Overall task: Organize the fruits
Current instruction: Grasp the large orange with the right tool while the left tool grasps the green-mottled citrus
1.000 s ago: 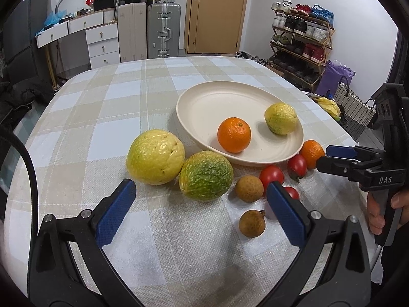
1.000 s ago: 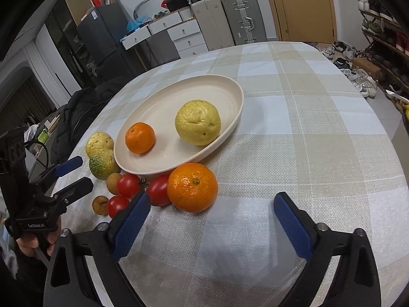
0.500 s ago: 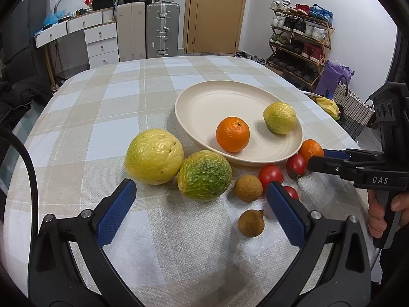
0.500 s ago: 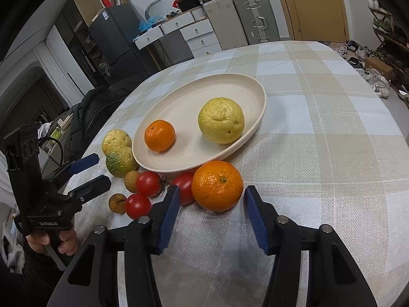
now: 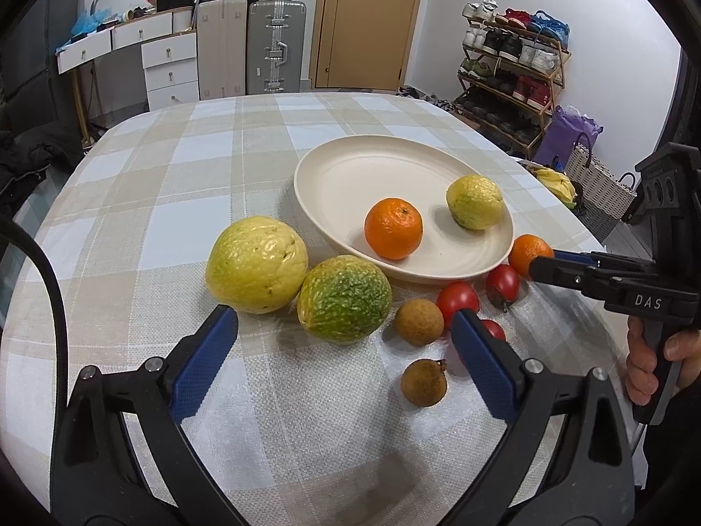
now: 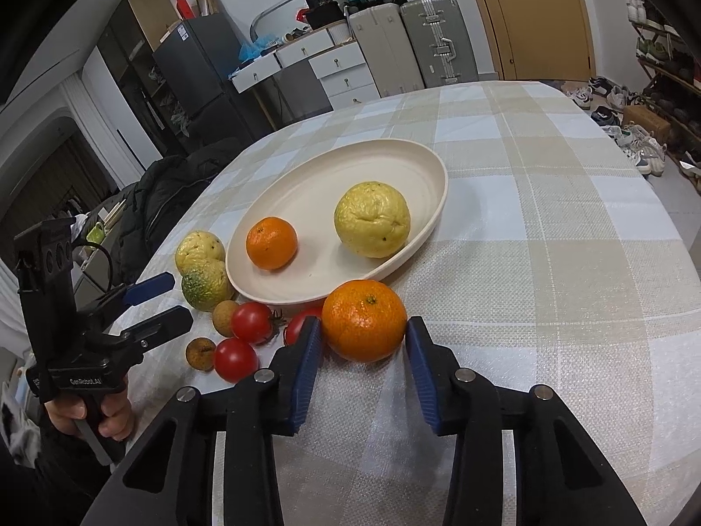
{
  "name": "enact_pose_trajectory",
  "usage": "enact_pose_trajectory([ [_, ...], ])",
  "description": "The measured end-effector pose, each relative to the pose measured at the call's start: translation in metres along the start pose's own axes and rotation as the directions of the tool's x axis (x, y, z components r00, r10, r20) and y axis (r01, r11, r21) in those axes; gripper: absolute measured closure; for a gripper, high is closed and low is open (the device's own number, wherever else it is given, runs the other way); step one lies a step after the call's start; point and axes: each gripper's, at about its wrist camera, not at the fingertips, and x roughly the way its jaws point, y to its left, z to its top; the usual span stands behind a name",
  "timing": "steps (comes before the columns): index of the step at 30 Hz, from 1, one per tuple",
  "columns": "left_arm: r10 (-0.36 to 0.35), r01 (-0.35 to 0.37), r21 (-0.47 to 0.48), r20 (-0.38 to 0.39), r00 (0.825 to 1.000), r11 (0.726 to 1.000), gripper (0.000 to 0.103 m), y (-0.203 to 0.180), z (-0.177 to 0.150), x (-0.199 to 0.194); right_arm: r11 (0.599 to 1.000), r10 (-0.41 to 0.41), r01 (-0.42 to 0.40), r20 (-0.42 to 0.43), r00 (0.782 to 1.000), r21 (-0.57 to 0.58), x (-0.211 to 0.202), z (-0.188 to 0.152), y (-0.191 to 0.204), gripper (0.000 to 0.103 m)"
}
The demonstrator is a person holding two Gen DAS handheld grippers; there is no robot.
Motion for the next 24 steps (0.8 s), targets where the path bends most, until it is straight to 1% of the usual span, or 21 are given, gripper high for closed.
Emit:
enact_pose_trajectory([
  [1, 0.0, 0.0, 0.0, -0.001, 1.0, 1.0, 0.008, 0.0, 0.0, 0.0, 1.0, -0.001, 0.001, 0.009, 1.0, 0.0, -0.002, 0.001, 0.0, 0.063],
  [2, -0.003, 0.003, -0.001, -0.002, 1.0, 1.0, 0.013, 0.0, 0.0, 0.001, 1.0, -0.001, 0.001, 0.014, 1.0, 0.0, -0.003, 0.001, 0.0, 0.063],
  [4, -0.009, 0.009, -0.004, -0.009, 1.0, 1.0, 0.019, 0.0, 0.001, 0.003, 1.0, -0.001, 0.001, 0.03, 1.0, -0.001, -0.007, 0.003, 0.0, 0.063],
  [6, -0.012, 0.011, -0.005, -0.02, 1.0, 1.0, 0.022, -0.001, 0.001, 0.005, 1.0, 0.001, -0.001, 0.035, 0.999, 0.002, -0.009, 0.003, -0.001, 0.063],
  [8, -0.021, 0.021, -0.007, -0.027, 0.999, 1.0, 0.032, 0.0, 0.002, 0.006, 1.0, 0.003, -0.003, 0.039, 0.999, 0.005, -0.01, 0.004, -0.002, 0.063],
  [11, -0.028, 0.027, -0.02, -0.043, 0.999, 0.999, 0.033, 0.001, 0.002, 0.01, 1.0, 0.004, -0.004, 0.04, 0.999, 0.006, -0.012, 0.005, -0.002, 0.063],
  [15, -0.056, 0.054, -0.051, -0.05, 0.997, 0.997, 0.033, 0.004, 0.004, 0.015, 1.0, 0.004, -0.004, 0.038, 0.999, 0.005, -0.012, 0.005, -0.002, 0.063],
  [18, -0.056, 0.052, -0.072, -0.049, 0.997, 0.996, 0.041, 0.007, 0.007, 0.018, 1.0, 0.003, -0.004, 0.036, 0.999, 0.007, -0.011, 0.005, -0.003, 0.063],
  [21, -0.078, 0.073, -0.1, -0.047, 0.996, 0.992, 0.055, 0.012, 0.008, 0.019, 1.0, 0.005, -0.005, 0.036, 0.999, 0.007, -0.011, 0.005, -0.004, 0.063],
  [22, -0.081, 0.076, -0.104, -0.044, 0.996, 0.992, 0.057, 0.013, 0.008, 0.018, 1.0, 0.005, -0.006, 0.035, 0.999, 0.006, -0.012, 0.005, -0.003, 0.063],
  [24, -0.088, 0.083, -0.105, -0.044, 0.995, 0.991, 0.058, 0.014, 0.007, 0.018, 1.0, 0.004, -0.004, 0.036, 0.999, 0.004, -0.012, 0.004, -0.003, 0.063],
])
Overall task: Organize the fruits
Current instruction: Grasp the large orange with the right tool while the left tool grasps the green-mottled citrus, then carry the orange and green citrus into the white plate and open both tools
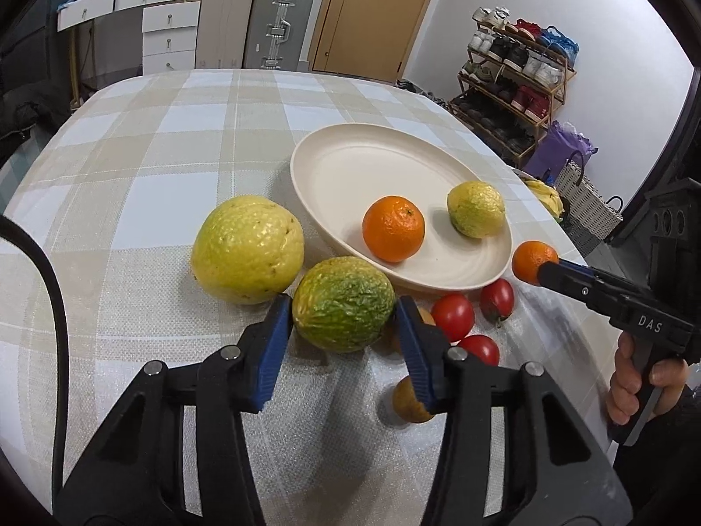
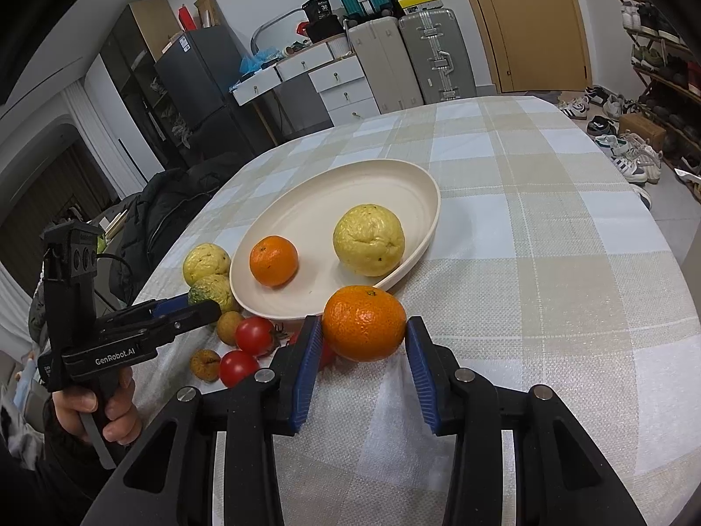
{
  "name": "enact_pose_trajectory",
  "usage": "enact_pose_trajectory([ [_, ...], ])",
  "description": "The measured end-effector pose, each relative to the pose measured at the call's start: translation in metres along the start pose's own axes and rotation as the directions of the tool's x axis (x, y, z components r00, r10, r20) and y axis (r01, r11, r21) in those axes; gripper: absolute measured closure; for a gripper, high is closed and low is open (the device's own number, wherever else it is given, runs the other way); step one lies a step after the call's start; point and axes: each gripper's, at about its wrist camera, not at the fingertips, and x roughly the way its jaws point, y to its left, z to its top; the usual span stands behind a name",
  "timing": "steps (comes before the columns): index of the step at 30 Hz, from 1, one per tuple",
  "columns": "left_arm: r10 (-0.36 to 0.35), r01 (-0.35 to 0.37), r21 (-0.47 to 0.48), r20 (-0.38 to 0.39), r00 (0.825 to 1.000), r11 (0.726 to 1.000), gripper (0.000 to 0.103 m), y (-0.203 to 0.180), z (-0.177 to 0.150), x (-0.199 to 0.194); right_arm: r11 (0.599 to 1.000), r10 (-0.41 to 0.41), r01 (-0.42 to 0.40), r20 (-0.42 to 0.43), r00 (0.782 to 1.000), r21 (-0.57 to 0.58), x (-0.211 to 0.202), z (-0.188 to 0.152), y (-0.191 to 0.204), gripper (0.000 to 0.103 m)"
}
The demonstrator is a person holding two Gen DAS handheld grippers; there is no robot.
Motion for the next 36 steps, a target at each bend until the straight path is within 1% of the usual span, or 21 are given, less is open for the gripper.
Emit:
enact_pose_trajectory([
  [3, 0.01, -0.01, 0.018, 0.003, 1.0, 1.0, 0.058, -0.002, -0.001, 0.0, 1.0, -0.001, 0.001, 0.0, 1.0, -0.002, 0.0, -0.001, 0.0, 0.063],
  [10, 0.003, -0.005, 0.052, 0.025, 1.0, 0.999, 0.058, -0.008, -0.004, -0.009, 1.0, 0.0, 0.0, 0.005, 1.0, -0.006, -0.001, 0.0, 0.002, 0.063],
  [19, -0.01, 0.004, 0.066, 0.091, 0.996, 0.998, 0.058, -0.014, -0.002, -0.03, 1.0, 0.009, -0.009, 0.03, 1.0, -0.011, -0.005, 0.0, 0.005, 0.063],
  [24, -0.006, -0.005, 0.084, 0.125, 0.992, 0.996, 0.058, -0.021, -0.001, -0.04, 1.0, 0.021, -0.021, 0.048, 0.999, -0.008, -0.008, 0.001, 0.006, 0.063],
  [29, 0.003, -0.017, 0.105, 0.132, 0.991, 0.994, 0.058, -0.03, 0.0, -0.038, 0.999, 0.033, -0.032, 0.053, 0.998, -0.021, -0.006, 0.001, 0.015, 0.063],
  [36, 0.011, -0.026, 0.12, 0.119, 0.993, 0.993, 0.058, -0.035, 0.004, -0.024, 0.997, 0.044, -0.041, 0.048, 0.998, -0.061, 0.002, 0.005, 0.028, 0.063],
])
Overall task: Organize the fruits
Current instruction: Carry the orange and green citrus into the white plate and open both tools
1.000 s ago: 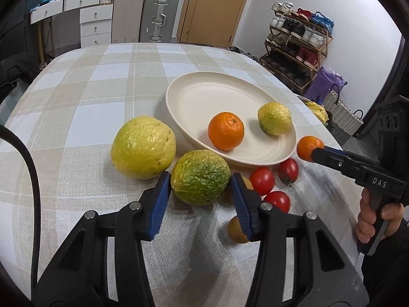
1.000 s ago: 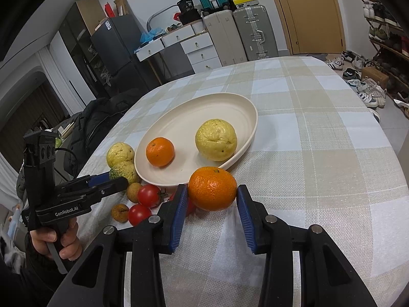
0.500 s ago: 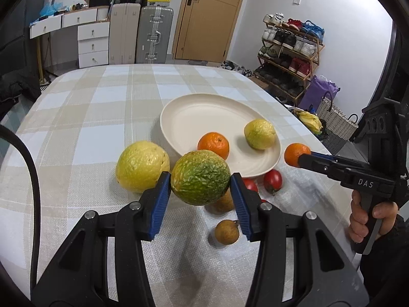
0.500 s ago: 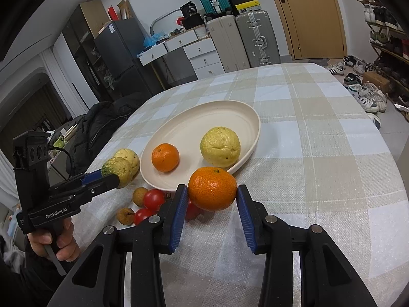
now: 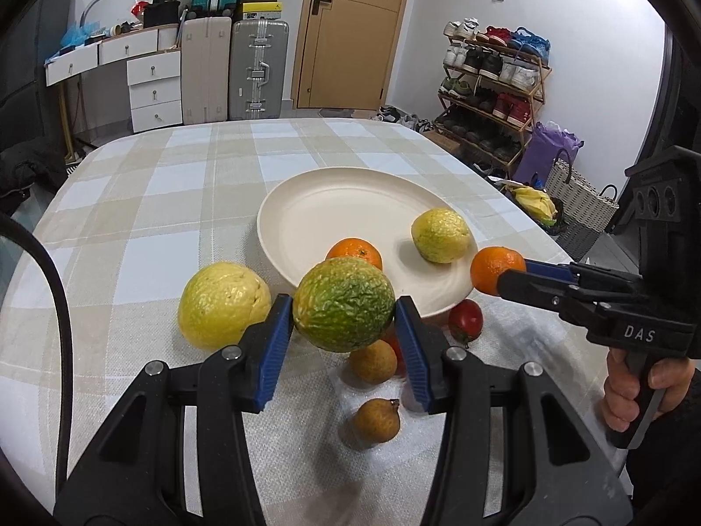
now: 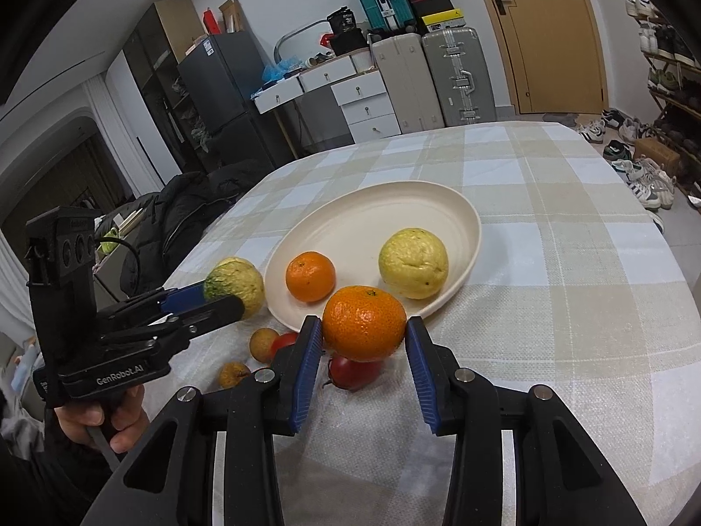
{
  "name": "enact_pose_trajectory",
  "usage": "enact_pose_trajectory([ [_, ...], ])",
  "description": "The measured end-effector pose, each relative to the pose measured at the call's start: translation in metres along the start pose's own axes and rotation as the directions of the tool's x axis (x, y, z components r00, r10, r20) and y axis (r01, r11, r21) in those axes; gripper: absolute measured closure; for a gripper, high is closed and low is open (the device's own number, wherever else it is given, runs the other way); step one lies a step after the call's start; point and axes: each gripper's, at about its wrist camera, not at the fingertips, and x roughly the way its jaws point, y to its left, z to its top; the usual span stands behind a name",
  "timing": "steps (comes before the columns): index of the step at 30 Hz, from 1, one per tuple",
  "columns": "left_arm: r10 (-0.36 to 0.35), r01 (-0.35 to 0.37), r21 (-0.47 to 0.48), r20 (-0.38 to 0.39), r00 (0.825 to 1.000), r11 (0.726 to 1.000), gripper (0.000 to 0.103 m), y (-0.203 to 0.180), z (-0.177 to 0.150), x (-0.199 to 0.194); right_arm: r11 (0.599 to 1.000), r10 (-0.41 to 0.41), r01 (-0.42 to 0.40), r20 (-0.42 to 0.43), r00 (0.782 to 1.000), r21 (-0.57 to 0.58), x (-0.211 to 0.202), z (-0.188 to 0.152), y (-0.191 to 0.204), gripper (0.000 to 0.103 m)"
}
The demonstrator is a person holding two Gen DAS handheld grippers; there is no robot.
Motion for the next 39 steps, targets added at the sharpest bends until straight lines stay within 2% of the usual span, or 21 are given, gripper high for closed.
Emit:
enact_pose_trajectory([
  [7, 0.001, -0.001, -0.007, -0.009, 1.0, 1.0, 0.058, 0.0, 0.009, 0.01, 1.0, -0.005, 0.004, -0.019, 1.0, -0.021, 0.014, 0.008, 0.007, 0.063],
  [15, -0.004, 0.005, 0.01, -0.023, 1.0, 1.0, 0.058, -0.006, 0.017, 0.023, 1.0, 0.014, -0.014, -0.05, 0.999, 0.006, 0.029, 0.018, 0.002, 0.063],
  [21, -0.006, 0.006, 0.016, -0.04, 0.999, 1.0, 0.058, -0.008, 0.02, 0.035, 1.0, -0.001, 0.002, -0.062, 0.998, 0.017, 0.036, 0.023, -0.004, 0.063],
  [31, 0.021, -0.019, 0.027, -0.064, 0.998, 0.999, 0.058, -0.008, 0.025, 0.054, 0.999, -0.023, 0.024, -0.045, 0.999, 0.032, 0.039, 0.035, -0.014, 0.063],
  [39, 0.071, -0.069, 0.032, -0.047, 0.996, 0.997, 0.058, -0.002, 0.037, 0.067, 0.999, -0.041, 0.042, -0.043, 0.998, 0.025, 0.044, 0.038, -0.012, 0.063],
])
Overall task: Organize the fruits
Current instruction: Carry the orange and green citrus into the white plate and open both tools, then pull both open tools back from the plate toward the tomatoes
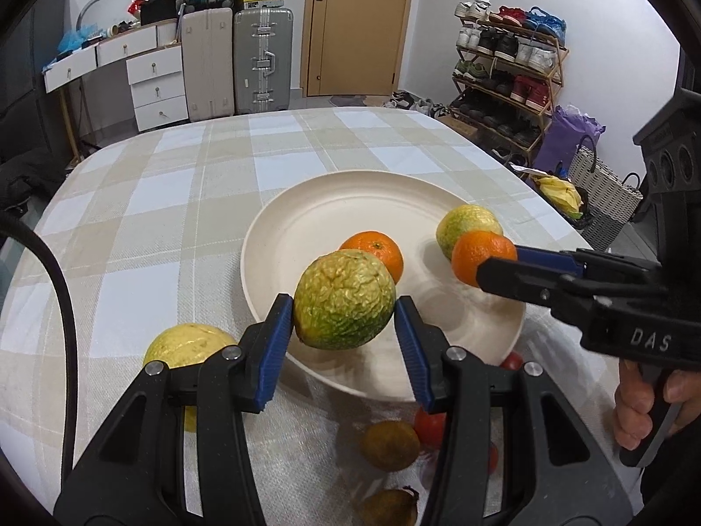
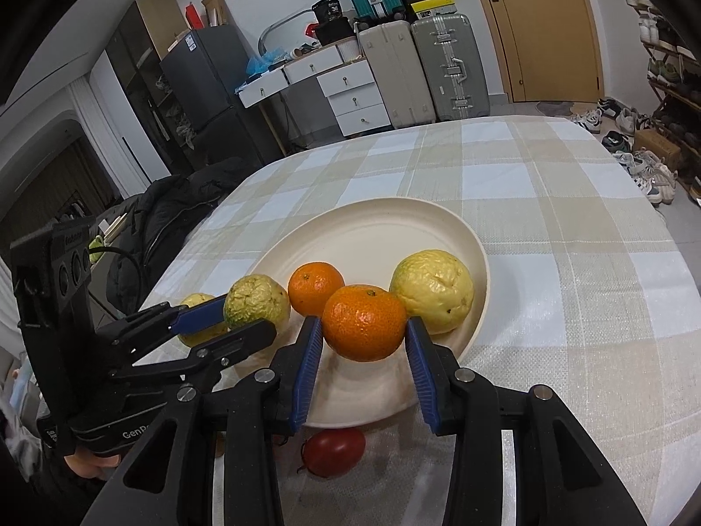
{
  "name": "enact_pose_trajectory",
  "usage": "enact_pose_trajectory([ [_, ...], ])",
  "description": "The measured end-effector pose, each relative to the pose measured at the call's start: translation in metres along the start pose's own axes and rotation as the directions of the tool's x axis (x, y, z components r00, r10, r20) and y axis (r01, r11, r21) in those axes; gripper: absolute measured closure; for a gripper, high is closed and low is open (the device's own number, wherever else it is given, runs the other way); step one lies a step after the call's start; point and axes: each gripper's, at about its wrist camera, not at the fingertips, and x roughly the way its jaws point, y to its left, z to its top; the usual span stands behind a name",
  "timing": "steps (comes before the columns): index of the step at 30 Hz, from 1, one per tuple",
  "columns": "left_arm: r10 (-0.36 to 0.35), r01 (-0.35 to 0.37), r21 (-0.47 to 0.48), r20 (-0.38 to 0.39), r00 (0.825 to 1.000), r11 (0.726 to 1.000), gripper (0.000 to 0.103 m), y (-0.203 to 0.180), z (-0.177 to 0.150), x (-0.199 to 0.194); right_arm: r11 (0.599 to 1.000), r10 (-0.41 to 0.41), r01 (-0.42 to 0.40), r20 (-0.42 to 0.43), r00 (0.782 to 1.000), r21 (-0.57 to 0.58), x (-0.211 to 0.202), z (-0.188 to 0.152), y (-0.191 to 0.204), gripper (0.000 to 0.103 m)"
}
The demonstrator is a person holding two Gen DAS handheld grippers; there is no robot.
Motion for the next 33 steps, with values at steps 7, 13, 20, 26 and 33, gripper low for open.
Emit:
enact_pose_trajectory([
  [7, 0.054, -0.054, 0.017, 0.005, 0.999, 0.998, 0.058, 0.003, 0.005, 0.007, 0.998, -0.032, 0.031, -0.027, 0.999, -0.046, 0.009, -0.005, 0.006, 0.063],
  [13, 0.077, -0.077, 0.023, -0.002, 0.997, 0.997, 0.058, 0.003, 0.006, 0.01, 0.997, -0.071, 0.07, -0.035, 0.997, -0.041, 0.014, -0.003, 0.001, 0.063],
  [20, 0.065, -0.064, 0.038, -0.013, 0.998, 0.997, 0.058, -0.002, 0.002, 0.008, 0.996, -0.088, 0.086, -0.042, 0.995, -0.033, 0.015, 0.0, 0.0, 0.063],
  [26, 0.043, -0.043, 0.031, -0.011, 0.999, 0.999, 0.056, -0.002, -0.002, -0.004, 0.998, -0.066, 0.065, -0.038, 0.997, -0.02, 0.002, -0.002, -0.005, 0.062],
  [33, 0.003, -0.002, -0.014, 0.071, 0.997, 1.0, 0.021, 0.005, -0.012, -0.042, 0.995, -0.087, 0.087, 0.018, 0.996, -0.042, -0.027, -0.015, 0.0, 0.021],
])
